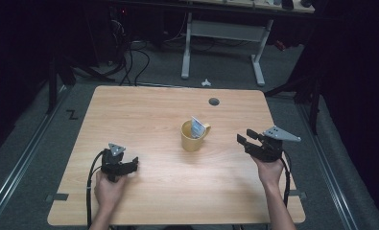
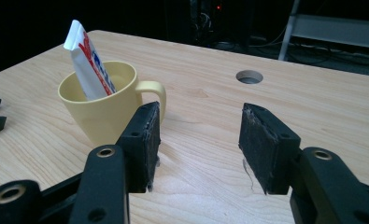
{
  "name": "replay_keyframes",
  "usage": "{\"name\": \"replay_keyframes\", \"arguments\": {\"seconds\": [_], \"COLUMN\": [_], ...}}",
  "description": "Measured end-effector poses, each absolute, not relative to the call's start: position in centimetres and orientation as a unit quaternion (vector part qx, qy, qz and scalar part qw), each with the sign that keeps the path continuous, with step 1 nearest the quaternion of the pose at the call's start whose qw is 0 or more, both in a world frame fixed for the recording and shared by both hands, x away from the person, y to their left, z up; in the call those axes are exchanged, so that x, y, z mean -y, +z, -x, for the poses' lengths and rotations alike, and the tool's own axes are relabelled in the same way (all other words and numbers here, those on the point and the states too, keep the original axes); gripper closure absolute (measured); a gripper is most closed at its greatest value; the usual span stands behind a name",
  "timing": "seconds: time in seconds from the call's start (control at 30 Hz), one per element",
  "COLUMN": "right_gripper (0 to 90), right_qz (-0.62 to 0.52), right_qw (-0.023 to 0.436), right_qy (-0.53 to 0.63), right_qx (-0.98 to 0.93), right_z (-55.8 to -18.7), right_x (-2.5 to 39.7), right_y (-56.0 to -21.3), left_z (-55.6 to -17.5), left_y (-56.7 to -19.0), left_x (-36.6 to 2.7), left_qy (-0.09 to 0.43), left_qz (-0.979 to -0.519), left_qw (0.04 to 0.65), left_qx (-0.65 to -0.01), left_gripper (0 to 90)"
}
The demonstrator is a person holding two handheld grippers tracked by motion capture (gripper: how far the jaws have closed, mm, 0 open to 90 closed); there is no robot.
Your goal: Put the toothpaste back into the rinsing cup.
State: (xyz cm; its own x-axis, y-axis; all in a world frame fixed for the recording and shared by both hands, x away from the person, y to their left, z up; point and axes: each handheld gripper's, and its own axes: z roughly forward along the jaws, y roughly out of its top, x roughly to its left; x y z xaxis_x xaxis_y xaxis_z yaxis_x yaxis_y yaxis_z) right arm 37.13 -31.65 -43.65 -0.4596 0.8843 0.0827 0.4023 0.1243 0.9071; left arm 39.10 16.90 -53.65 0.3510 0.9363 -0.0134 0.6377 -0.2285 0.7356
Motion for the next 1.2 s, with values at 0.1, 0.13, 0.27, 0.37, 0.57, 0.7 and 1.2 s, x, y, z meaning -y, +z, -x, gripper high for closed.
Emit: {"name": "replay_keyframes", "arguments": {"seconds": [0.1,0.13,0.27,0.37,0.57,0.7,1.2], "right_gripper": [48.3,48.3,48.3,48.3,48.5,48.6,50.0], "right_qz": [-0.461,-0.46,-0.468,-0.47,-0.474,-0.478,-0.486], "right_qw": [0.25,0.251,0.251,0.25,0.252,0.251,0.249], "right_qy": [0.48,0.48,0.478,0.476,0.472,0.469,0.459], "right_qx": [-0.704,-0.703,-0.7,-0.7,-0.699,-0.699,-0.701], "right_z": [-37.0,-36.9,-36.7,-36.6,-36.5,-36.5,-36.2], "right_x": [32.0,32.1,32.6,32.8,33.0,33.2,33.4], "right_y": [-43.8,-43.8,-44.1,-44.3,-44.7,-45.0,-46.2], "left_z": [-39.1,-39.1,-39.1,-39.1,-39.1,-39.1,-39.1], "left_y": [-53.7,-53.6,-53.6,-53.7,-53.6,-53.6,-53.6], "left_x": [-16.9,-16.9,-16.9,-16.9,-16.9,-16.9,-16.9], "left_qy": [0.224,0.223,0.224,0.224,0.223,0.223,0.223], "left_qz": [-0.751,-0.751,-0.751,-0.751,-0.751,-0.751,-0.751], "left_qw": [0.334,0.333,0.334,0.334,0.333,0.333,0.334], "left_qx": [-0.524,-0.524,-0.524,-0.524,-0.524,-0.524,-0.524], "left_gripper": [21.8,21.8,21.8,21.8,21.8,21.8,21.8]}}
